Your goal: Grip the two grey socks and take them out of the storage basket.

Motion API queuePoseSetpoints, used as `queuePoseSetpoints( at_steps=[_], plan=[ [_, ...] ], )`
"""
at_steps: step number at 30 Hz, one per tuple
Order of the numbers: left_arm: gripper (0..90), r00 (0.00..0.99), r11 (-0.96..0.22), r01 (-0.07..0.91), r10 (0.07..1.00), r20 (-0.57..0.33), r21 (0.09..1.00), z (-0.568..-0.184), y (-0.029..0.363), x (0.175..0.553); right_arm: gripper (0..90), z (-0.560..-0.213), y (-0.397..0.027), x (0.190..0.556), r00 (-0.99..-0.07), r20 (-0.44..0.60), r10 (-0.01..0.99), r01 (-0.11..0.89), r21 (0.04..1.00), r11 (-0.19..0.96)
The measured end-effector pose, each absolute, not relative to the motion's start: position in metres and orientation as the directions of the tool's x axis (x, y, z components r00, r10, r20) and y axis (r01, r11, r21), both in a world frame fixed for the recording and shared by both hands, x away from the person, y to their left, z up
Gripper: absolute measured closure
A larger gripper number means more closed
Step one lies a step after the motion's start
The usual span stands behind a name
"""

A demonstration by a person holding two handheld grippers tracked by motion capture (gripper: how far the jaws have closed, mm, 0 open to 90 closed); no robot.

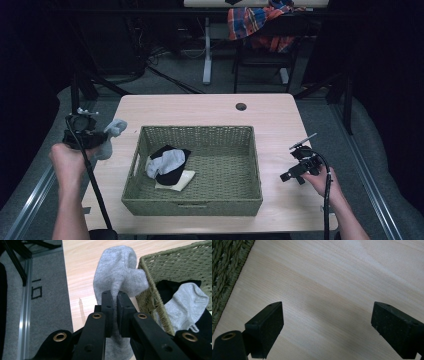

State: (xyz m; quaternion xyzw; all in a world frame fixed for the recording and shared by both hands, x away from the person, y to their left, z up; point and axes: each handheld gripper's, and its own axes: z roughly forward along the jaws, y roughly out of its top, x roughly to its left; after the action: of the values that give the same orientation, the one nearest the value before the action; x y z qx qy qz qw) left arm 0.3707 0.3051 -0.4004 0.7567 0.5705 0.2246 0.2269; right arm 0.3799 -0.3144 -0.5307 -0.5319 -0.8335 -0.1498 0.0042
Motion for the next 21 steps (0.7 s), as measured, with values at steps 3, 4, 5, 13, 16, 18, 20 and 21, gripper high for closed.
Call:
queuePoseSetpoints(
  at_steps=[3, 4, 5, 13, 16, 18, 20, 21],
  plan=[
    [85.8, 0.243, -0.242, 0.769, 0.967, 0.08, 0.592, -0.405, 0.307, 0.373, 10.6, -0.531, -0.315, 0.381, -0.442, 0.152, 0.884, 0.884, 0.239, 0.401],
    [85.8, 0.238, -0.235, 0.771, 0.968, 0.075, 0.591, -0.407, 0.307, 0.374, 10.7, -0.531, -0.315, 0.381, -0.443, 0.148, 0.884, 0.884, 0.237, 0.403],
    [85.8, 0.242, -0.241, 0.775, 0.967, 0.078, 0.584, -0.409, 0.307, 0.375, 10.6, -0.531, -0.314, 0.38, -0.436, 0.168, 0.884, 0.887, 0.244, 0.391],
    [85.8, 0.258, -0.257, 0.795, 0.963, 0.077, 0.549, -0.43, 0.302, 0.385, 10.7, -0.531, -0.316, 0.379, -0.438, 0.161, 0.884, 0.886, 0.24, 0.396],
    [85.8, 0.254, -0.251, 0.807, 0.965, 0.069, 0.535, -0.437, 0.304, 0.388, 10.8, -0.53, -0.316, 0.379, -0.438, 0.169, 0.883, 0.886, 0.243, 0.394],
    [85.8, 0.253, -0.249, 0.811, 0.965, 0.066, 0.529, -0.441, 0.305, 0.389, 10.7, -0.531, -0.316, 0.379, -0.438, 0.16, 0.884, 0.886, 0.241, 0.396],
    [85.8, 0.254, -0.247, 0.814, 0.965, 0.061, 0.525, -0.444, 0.306, 0.39, 10.7, -0.531, -0.316, 0.379, -0.434, 0.157, 0.887, 0.887, 0.244, 0.391],
    [85.8, 0.254, -0.246, 0.816, 0.965, 0.058, 0.524, -0.446, 0.306, 0.39, 10.8, -0.532, -0.315, 0.379, -0.419, 0.158, 0.894, 0.891, 0.26, 0.372]
  ],
)
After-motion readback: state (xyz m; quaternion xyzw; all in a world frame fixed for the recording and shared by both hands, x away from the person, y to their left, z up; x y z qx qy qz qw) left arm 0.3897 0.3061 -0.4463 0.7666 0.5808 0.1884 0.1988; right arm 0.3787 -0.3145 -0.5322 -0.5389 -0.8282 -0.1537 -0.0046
